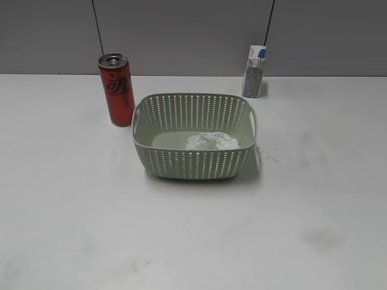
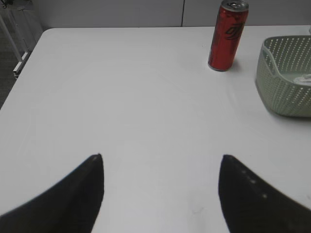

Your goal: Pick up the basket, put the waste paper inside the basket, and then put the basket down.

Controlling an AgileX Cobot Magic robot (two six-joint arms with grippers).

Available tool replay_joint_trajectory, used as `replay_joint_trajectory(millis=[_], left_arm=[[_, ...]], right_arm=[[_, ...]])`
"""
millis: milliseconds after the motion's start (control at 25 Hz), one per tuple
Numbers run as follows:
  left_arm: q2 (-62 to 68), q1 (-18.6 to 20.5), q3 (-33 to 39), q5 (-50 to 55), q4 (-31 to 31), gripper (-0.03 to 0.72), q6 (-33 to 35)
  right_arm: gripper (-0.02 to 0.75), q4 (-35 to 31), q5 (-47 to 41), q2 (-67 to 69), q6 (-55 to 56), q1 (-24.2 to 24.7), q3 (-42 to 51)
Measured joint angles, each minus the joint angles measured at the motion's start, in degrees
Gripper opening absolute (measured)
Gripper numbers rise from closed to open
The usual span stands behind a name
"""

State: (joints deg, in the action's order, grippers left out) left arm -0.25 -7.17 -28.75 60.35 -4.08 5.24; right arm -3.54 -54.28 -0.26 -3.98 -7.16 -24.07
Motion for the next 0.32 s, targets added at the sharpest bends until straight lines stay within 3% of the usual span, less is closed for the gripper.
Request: replay_joint_trajectory(millis=[320], left_arm=[[0.0,0.0,0.0,0.0,0.0,0.556,0.0]], right_arm=[[0.559,-0.05,0.0,0.0,0.0,0.0,0.0]])
